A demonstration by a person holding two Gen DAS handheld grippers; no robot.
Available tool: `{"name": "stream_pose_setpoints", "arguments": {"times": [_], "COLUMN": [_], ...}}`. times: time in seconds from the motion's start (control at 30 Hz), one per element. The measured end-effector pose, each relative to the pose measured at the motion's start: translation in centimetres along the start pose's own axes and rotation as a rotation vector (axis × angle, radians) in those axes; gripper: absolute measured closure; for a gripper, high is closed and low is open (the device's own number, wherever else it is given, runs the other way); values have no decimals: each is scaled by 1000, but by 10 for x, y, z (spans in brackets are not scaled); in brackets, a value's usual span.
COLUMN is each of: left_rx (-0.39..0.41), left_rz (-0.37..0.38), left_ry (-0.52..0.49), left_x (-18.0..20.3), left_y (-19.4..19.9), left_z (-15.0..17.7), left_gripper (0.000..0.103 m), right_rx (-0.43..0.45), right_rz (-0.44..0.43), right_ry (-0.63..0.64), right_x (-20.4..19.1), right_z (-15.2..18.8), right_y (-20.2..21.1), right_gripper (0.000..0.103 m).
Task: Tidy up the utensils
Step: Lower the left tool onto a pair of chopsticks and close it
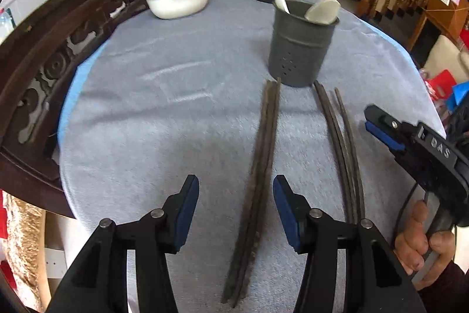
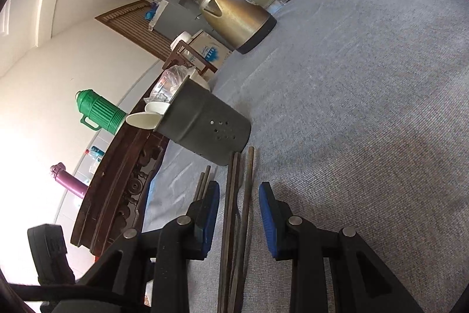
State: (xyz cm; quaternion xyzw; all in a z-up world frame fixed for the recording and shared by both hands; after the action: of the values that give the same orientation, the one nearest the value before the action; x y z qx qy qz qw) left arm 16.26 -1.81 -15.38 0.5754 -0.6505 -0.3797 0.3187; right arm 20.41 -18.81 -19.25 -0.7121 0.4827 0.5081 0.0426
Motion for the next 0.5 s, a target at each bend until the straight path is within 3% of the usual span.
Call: {"name": "stream_pose_setpoints", "arguments": {"times": [0.13,0.37,0.5], "left_rx": [0,-31,-61], "left_rz": [-39,-50,-12], "left_ry": [7,-62,-92], "left_x": [-10,-8,-5], "left_y": [-1,-19,-30], "left_z": [-5,-2,6], "left_gripper": [57,57,57], "right_rx": [-10,-23,-14], "right_rz": [-13,-8,13], "right_ry": [6,14,40], "right_x": [-2,-3,-6], "right_z": [2,5,5], "right_y": [-2,-6,-5], "right_gripper": [72,72,72]}}
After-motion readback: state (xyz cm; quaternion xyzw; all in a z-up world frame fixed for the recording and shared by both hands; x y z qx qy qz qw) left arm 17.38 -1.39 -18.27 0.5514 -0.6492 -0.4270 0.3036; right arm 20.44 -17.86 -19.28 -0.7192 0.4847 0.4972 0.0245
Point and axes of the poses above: each gripper's, at about its wrist camera, not at the fingertips, and y roughly against the way its jaws point, x to its right, z to its underside, the point moved 10 cm from there along -y, roughly the way its jaws point, and after that the axes turned 1 degree about -y, right-handed, at the moved point
